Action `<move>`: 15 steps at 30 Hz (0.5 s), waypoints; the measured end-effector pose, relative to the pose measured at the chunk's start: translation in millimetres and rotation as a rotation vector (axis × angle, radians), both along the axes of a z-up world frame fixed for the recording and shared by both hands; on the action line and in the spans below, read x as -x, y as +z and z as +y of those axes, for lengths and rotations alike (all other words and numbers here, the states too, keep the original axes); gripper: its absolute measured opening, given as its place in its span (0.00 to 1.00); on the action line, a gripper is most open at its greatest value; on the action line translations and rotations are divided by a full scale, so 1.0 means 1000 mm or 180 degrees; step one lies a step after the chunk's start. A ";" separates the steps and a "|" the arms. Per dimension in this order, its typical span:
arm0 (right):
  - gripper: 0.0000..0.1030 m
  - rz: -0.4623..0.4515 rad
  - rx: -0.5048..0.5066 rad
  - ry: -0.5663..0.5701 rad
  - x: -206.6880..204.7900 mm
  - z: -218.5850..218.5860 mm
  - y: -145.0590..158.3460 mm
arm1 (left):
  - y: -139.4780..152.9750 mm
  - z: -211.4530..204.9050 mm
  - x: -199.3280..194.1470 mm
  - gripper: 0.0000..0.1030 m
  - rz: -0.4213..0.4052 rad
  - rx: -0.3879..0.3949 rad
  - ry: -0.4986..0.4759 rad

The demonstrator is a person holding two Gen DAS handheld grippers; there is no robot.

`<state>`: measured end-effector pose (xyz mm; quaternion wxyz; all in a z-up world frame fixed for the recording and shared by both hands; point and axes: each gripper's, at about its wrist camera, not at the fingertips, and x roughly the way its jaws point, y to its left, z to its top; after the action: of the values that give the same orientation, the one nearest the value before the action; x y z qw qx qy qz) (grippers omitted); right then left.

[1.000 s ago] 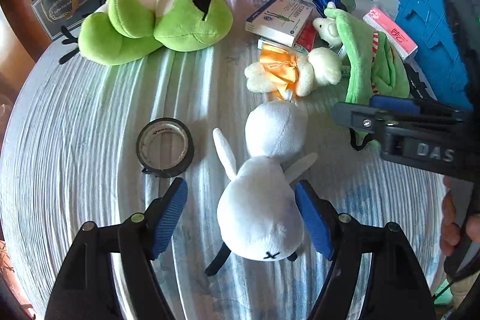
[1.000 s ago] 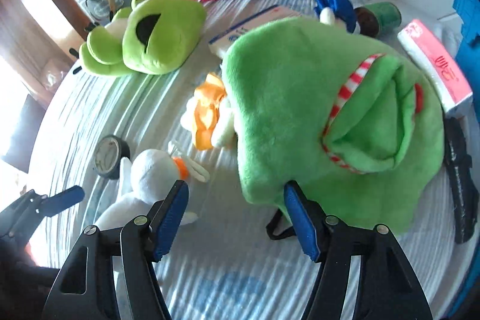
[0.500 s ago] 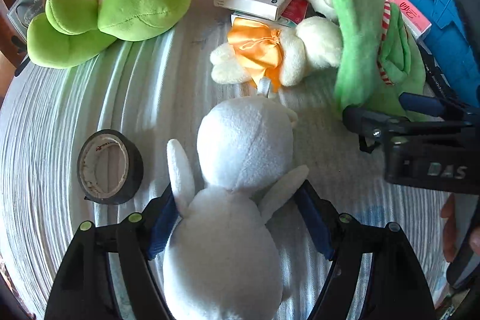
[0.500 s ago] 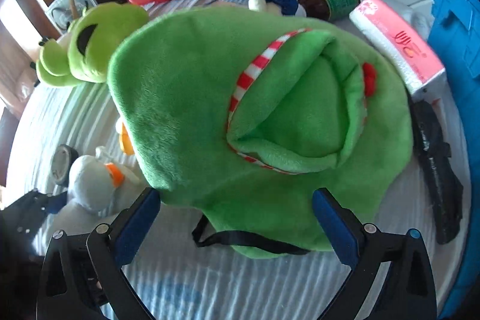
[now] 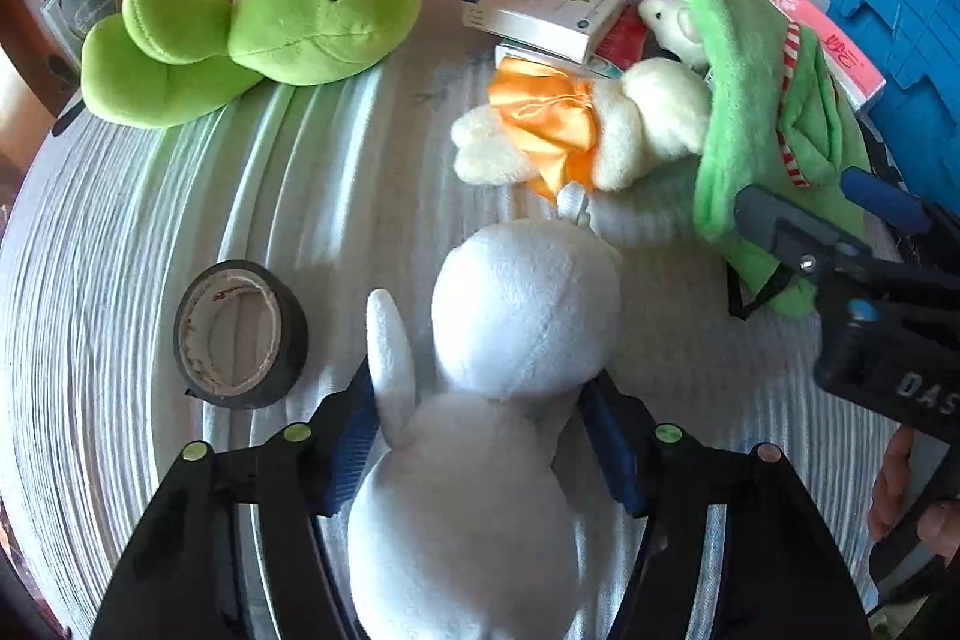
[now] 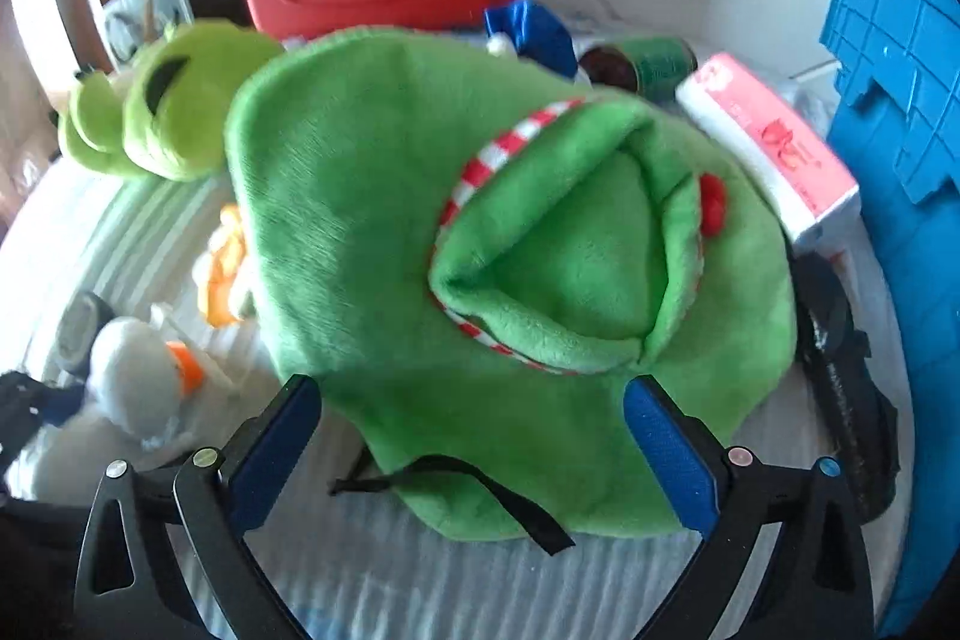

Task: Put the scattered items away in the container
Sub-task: 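Grasp the white plush with left tool while right tool grasps the green frog-hat plush, then lift and carry both plushes over the blue crate with both tools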

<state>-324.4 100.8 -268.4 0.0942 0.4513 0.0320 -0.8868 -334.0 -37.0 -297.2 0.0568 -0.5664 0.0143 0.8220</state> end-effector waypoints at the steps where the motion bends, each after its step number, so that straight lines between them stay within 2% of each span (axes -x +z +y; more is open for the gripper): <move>1: 1.00 0.0056 0.0044 0.0049 0.001 -0.004 0.003 | 0.001 0.000 -0.001 0.61 0.0039 0.0018 -0.0039; 3: 1.00 -0.0033 0.0117 0.0165 0.011 -0.016 -0.005 | 0.002 0.003 -0.003 0.58 0.0076 0.0080 -0.0091; 5: 0.98 -0.0135 0.0010 0.0191 0.023 -0.028 -0.023 | 0.004 0.001 -0.003 0.46 0.0113 0.0048 -0.0055; 6: 0.77 -0.0156 -0.0140 0.0128 0.028 -0.034 -0.031 | 0.006 0.000 -0.003 0.38 0.0107 0.0040 -0.0028; 7: 0.62 -0.0161 -0.0253 0.0026 0.030 -0.036 -0.034 | 0.008 -0.003 -0.002 0.38 0.0104 0.0043 0.0013; 8: 0.54 -0.0147 -0.0203 -0.0037 0.030 -0.032 -0.032 | 0.012 -0.006 -0.002 0.38 0.0138 0.0051 0.0054; 10: 0.22 -0.0129 -0.0051 -0.0062 0.024 -0.020 -0.022 | 0.024 -0.010 -0.005 0.38 0.0259 0.0077 0.0109; 12: 0.17 -0.0051 0.0030 -0.0021 0.020 -0.014 -0.007 | 0.041 -0.009 -0.010 0.38 0.0400 0.0042 0.0127; 15: 0.16 0.0207 0.0069 0.0061 0.004 -0.016 0.023 | 0.070 -0.008 -0.019 0.38 0.0577 0.0014 0.0118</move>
<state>-328.1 85.3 -245.1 0.1065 0.4209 0.0299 -0.9003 -314.9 -45.4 -226.8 0.0388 -0.4900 0.0107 0.8708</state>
